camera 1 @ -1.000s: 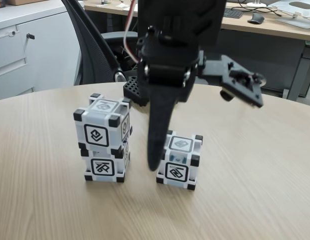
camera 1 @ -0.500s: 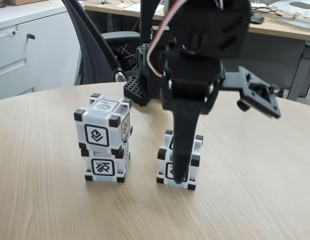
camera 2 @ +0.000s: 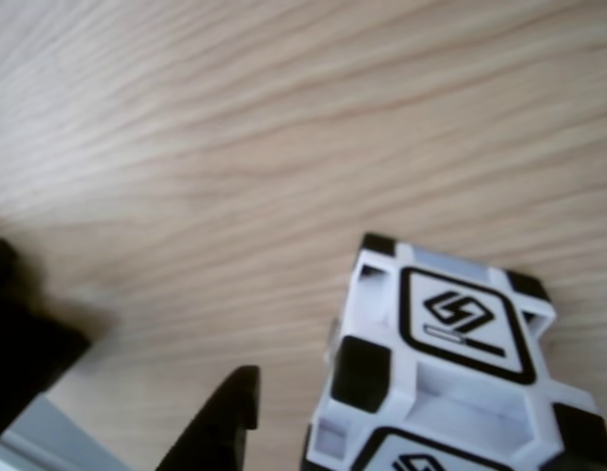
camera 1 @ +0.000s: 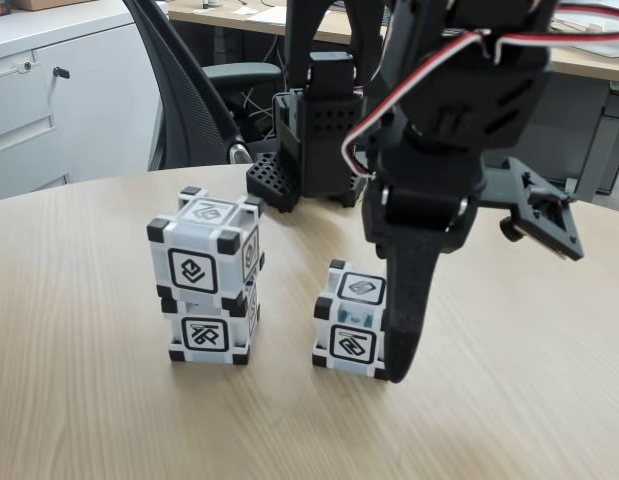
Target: Stack cubes from left to right.
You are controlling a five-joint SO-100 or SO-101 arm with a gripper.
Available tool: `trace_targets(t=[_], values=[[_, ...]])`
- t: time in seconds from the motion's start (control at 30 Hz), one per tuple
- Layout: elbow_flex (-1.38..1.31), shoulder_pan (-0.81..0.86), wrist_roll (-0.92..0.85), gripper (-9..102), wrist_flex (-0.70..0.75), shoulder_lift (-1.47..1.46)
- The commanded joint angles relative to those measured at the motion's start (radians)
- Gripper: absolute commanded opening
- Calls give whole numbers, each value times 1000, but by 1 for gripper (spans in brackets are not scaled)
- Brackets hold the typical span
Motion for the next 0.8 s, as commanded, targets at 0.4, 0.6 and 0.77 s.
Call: trace_targets(t=[0.4, 0.6, 0.77], values=[[-3, 17, 37, 54, -3, 3], [-3, 43, 43, 53, -3, -41], [-5, 101, 9, 52, -5, -48]])
